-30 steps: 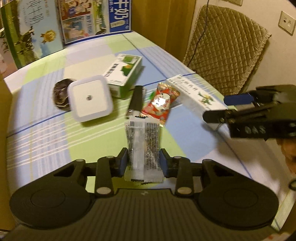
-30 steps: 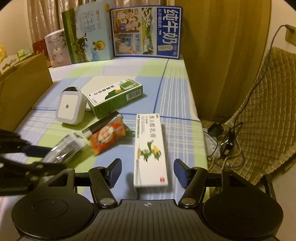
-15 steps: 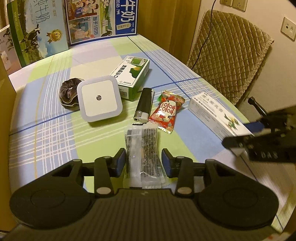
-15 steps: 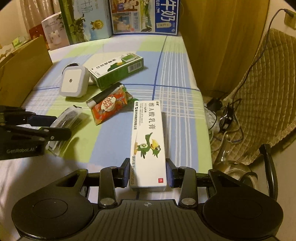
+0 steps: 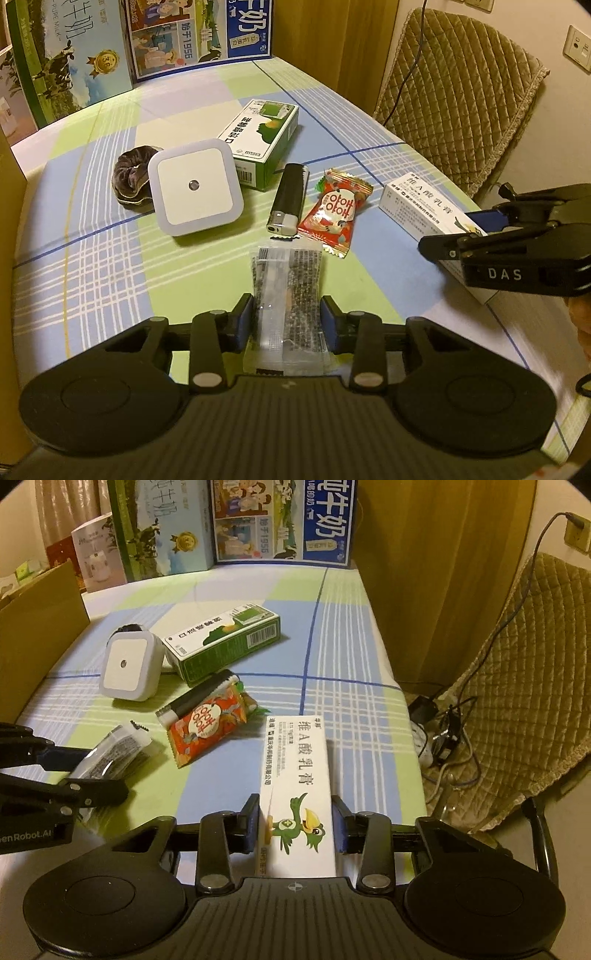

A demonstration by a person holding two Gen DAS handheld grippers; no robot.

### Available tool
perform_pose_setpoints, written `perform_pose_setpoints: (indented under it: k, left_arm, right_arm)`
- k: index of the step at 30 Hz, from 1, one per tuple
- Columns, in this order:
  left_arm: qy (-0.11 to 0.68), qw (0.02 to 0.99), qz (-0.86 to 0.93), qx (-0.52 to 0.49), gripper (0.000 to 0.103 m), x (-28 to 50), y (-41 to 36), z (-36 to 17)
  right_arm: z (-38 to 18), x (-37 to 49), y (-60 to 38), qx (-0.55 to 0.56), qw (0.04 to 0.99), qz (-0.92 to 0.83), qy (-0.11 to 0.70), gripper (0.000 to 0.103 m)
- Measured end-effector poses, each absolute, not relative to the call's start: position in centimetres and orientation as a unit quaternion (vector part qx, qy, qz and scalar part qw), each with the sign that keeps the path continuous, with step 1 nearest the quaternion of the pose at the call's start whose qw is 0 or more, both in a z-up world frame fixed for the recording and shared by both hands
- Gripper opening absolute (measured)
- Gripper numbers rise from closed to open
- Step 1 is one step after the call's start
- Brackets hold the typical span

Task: Organize objects
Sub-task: 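Carry the ointment box and clear bag into the cardboard box and release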

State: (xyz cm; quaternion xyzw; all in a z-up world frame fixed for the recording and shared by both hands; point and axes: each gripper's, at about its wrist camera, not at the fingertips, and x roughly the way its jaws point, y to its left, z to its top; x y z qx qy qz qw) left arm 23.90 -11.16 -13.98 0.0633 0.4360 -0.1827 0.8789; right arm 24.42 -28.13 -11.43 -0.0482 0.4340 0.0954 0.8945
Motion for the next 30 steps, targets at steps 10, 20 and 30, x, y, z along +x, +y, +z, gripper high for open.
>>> perform_pose_setpoints:
  k: [10, 20, 30]
  left_arm:
    - [0.436, 0.882, -0.173, 0.052, 0.032, 22.7, -9.7, -11.4]
    - [0.41, 0.898, -0.148, 0.053, 0.032, 18.0, -6.8, -4.7]
    - [0.384, 0.916, -0.109, 0.047, 0.032, 12.2, -2.1, 0.0]
  right_arm:
    - [-7.3, 22.7, -28.7, -0.006, 0.9, 0.086, 0.428, 0.035]
    - [0.8, 18.4, -24.7, 0.004, 0.918, 0.125, 0.376, 0.035]
    - [4.4, 13.1, -19.3, -0.002, 0.92, 0.156, 0.36, 0.035]
